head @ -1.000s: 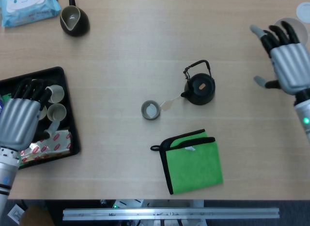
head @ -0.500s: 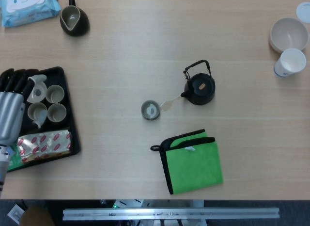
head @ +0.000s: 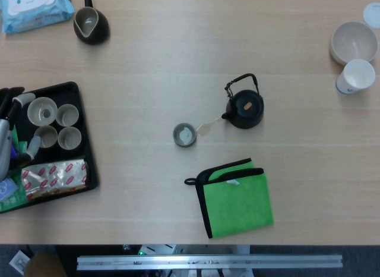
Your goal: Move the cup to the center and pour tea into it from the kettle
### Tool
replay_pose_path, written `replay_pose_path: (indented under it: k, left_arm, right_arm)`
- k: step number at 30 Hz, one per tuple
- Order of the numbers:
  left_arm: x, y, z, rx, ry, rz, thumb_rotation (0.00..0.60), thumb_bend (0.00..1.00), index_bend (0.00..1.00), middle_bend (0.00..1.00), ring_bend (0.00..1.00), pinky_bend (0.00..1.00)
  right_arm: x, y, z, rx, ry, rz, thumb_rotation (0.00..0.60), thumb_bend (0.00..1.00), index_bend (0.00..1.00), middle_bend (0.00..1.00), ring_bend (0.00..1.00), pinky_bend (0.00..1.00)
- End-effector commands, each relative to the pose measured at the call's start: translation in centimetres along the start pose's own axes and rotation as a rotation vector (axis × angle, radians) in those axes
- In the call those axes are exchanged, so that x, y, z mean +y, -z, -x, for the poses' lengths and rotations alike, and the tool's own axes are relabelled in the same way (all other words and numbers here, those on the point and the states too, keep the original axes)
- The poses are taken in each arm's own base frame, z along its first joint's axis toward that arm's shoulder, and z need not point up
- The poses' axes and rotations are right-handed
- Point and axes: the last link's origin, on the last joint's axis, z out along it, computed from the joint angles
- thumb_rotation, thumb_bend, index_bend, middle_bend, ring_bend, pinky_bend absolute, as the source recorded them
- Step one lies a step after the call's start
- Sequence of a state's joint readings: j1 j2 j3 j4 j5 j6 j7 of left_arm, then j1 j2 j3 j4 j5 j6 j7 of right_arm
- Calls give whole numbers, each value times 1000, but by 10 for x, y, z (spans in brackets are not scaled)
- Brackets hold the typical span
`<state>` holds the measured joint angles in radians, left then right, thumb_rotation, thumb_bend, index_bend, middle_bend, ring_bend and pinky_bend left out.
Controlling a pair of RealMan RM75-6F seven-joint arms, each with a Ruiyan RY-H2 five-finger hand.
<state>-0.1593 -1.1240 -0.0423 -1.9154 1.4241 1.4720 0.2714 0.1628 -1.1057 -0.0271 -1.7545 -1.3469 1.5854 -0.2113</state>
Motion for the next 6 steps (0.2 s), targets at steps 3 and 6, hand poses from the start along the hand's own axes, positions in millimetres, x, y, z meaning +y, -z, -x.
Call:
replay_pose_path:
  k: [3, 6]
  left_arm:
    - [-2, 2, -2, 9, 2, -10, 600, 282, 219, 189, 142, 120]
    - [-2, 2, -1, 5, 0, -11, 600, 281, 219, 189, 142, 120]
  right_arm:
    - [0, -1, 2, -11, -2, -5, 600, 125, 163, 270, 152, 47]
    - [-1, -2, 4, -17, -4, -6, 600, 125, 163, 270, 151, 46]
